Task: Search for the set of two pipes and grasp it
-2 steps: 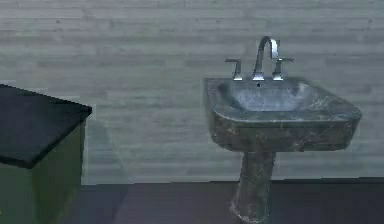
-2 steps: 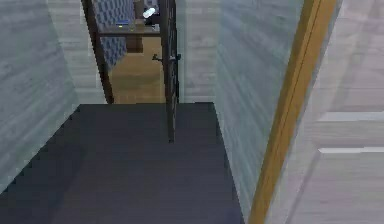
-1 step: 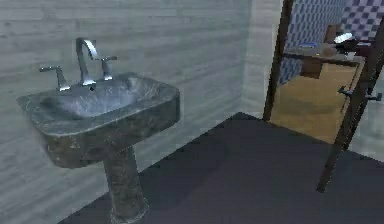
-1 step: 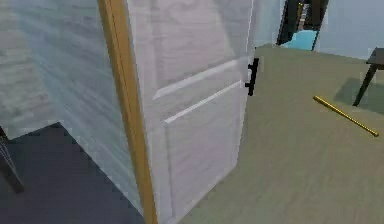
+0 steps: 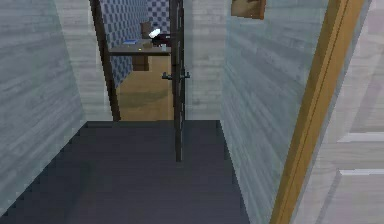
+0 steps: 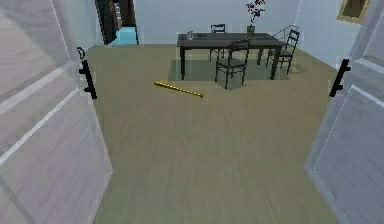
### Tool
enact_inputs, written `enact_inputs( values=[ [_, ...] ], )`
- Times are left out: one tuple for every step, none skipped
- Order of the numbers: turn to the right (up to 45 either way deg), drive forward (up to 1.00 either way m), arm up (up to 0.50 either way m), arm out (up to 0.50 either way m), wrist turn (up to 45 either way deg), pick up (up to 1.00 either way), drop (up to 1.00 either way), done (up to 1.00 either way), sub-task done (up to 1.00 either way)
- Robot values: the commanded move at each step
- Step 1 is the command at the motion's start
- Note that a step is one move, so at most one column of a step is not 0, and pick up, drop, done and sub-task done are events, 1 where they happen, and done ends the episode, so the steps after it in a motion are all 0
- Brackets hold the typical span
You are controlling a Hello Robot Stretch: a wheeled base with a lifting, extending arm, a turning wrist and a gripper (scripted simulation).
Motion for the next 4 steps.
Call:
enact_inputs(
  values=[
    [3.0, 0.0, 0.0, 0.0, 0.0, 0.0, 0.0, 0.0, 0.0],
    [0.0, 0.15, 0.0, 0.0, 0.0, 0.0, 0.0, 0.0, 0.0],
    [-21.0, 0.0, 0.0, 0.0, 0.0, 0.0, 0.0, 0.0, 0.0],
    [0.0, 1.0, 0.0, 0.0, 0.0, 0.0, 0.0, 0.0, 0.0]
  ],
)
